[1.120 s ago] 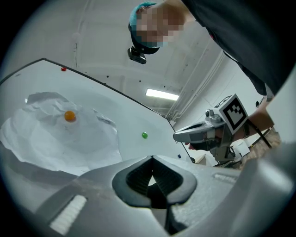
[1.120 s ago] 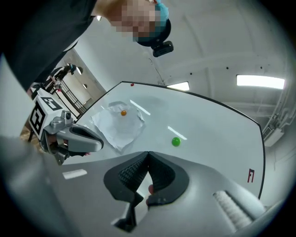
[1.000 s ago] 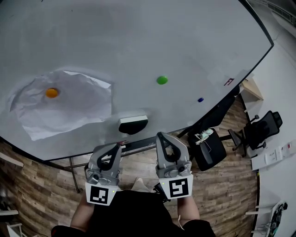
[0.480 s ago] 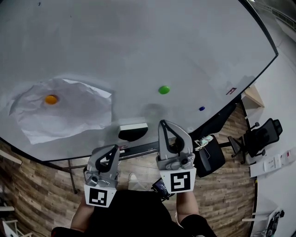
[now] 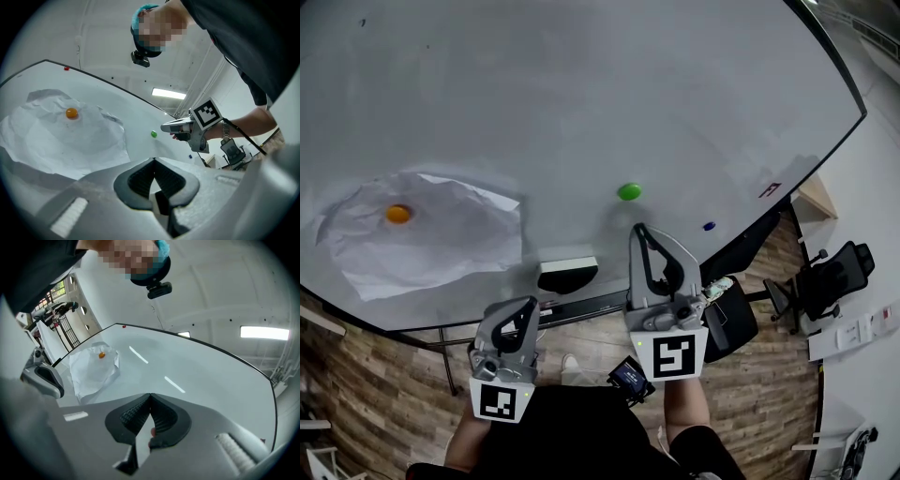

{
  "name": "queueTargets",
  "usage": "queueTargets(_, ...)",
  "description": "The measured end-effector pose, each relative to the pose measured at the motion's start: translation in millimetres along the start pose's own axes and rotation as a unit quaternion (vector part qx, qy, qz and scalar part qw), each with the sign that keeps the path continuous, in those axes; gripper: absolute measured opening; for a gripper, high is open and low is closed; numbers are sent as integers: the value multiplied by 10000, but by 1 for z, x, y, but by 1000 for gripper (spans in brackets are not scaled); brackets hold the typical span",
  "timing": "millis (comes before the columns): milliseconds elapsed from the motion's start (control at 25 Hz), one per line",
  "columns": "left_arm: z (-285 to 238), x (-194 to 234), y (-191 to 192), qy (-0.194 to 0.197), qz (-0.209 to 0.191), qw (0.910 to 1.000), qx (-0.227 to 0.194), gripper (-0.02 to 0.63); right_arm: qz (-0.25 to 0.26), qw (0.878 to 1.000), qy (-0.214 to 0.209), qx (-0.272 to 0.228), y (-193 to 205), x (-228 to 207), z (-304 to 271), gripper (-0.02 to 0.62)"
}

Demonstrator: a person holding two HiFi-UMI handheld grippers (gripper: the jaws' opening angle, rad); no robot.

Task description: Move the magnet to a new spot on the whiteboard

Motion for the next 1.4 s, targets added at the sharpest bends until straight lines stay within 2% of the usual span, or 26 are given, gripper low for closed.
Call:
queueTargets(520,4,4,1,-109,-23,9999,81,2,-116,9998,126,41,4,-7,-15,9)
queueTargets(560,5,4,2,-123,-12,9999,93,2,-124,9998,111,59,5,-6,-16,35)
queueTargets(840,8,8,3,-199,-29,9997,132,2,-122,9996,42,254,11,-4,-25,95)
queueTargets(1160,11,12,5,-264,-8,9996,123,2,-158,9989,318,305,13,-6,-32,121)
queueTargets(1400,11,16,8,-272,-7,9996,116,2,-33,9986,357,383,15,-5,-38,141)
Point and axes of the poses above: the fingertips, and each gripper's own axes: z backward along the fingers, x to its left, y out of its underside, the point moved 7 cm from there along z, backward along the fingers, and after that the axes turned 2 degrees about x, right-handed, at the moved point
